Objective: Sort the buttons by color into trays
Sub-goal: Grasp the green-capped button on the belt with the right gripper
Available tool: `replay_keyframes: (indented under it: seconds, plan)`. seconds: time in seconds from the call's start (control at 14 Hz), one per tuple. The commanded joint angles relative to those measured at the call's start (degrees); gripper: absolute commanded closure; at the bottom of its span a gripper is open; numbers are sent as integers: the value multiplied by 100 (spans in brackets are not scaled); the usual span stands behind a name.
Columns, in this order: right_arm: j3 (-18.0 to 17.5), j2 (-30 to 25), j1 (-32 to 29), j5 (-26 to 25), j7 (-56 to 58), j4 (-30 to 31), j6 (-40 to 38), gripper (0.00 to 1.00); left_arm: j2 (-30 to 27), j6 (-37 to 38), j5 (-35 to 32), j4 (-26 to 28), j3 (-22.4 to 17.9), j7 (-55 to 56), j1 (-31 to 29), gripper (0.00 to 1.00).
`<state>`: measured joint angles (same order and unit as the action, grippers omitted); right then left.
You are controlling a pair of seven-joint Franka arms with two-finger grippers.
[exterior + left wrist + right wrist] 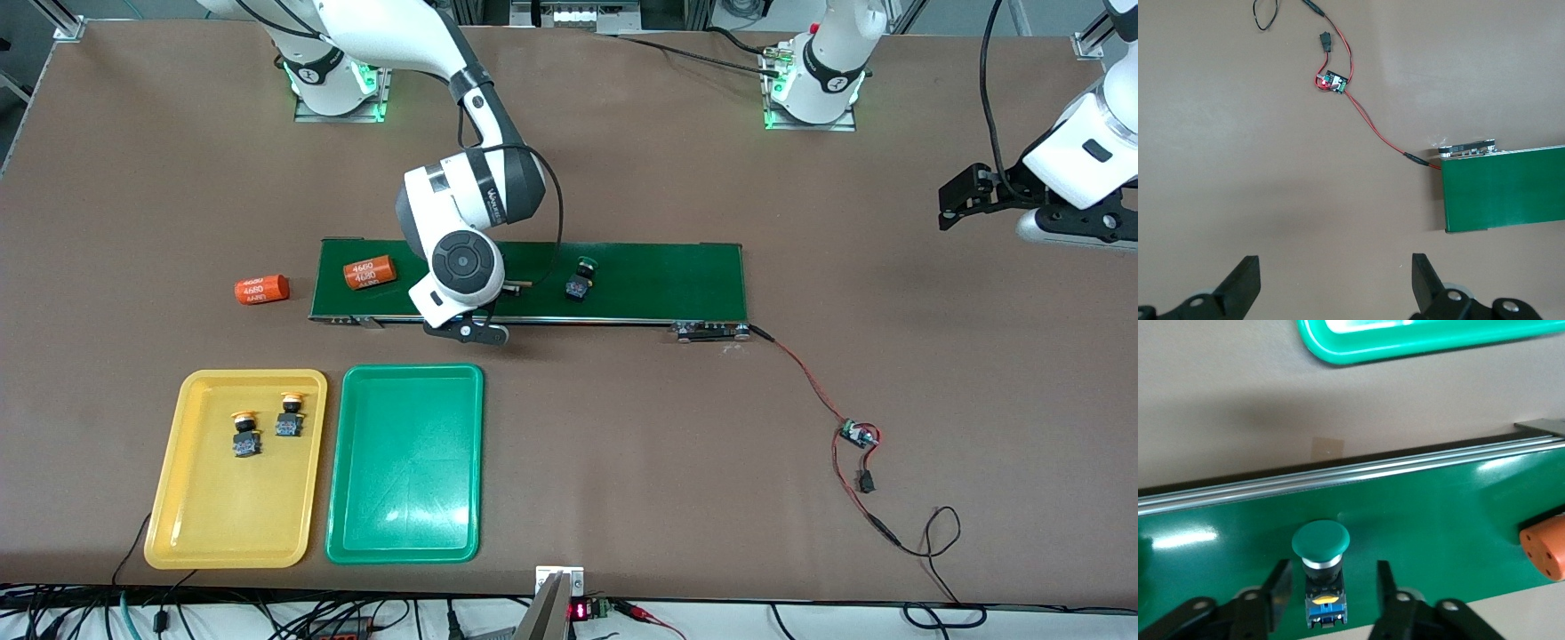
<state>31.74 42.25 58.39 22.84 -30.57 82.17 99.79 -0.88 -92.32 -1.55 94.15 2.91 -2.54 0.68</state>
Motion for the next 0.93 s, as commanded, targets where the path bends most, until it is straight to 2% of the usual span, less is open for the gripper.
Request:
replay_keyframes:
  seconds: [0.0, 0.07, 0.21, 0.64, 0.71, 0.79, 0.86]
  plan:
    - [16, -103, 85, -51, 69, 115, 6, 24, 0, 39, -126, -81, 17, 0, 11, 0]
    - [8, -94, 102, -51, 69, 115, 23, 22, 0, 39, -126, -81, 17, 8, 11, 0]
    - [-1, -59, 137, -51, 77, 150, 41, 10, 0, 39, -108, -81, 8, 17, 11, 0]
    - [16, -76, 217, -60, 358, 677, 357, 8, -9, 48, -100, -81, -1, 8, 11, 0]
    - [25, -94, 199, -60, 489, 712, 323, 14, -9, 48, -100, -81, -1, 8, 11, 0]
    - [42, -103, 182, -60, 595, 730, 296, 28, -9, 48, -100, -81, -1, 8, 11, 0]
    - [130, -103, 199, -60, 605, 730, 261, 52, -9, 48, -100, -81, -1, 17, 11, 0]
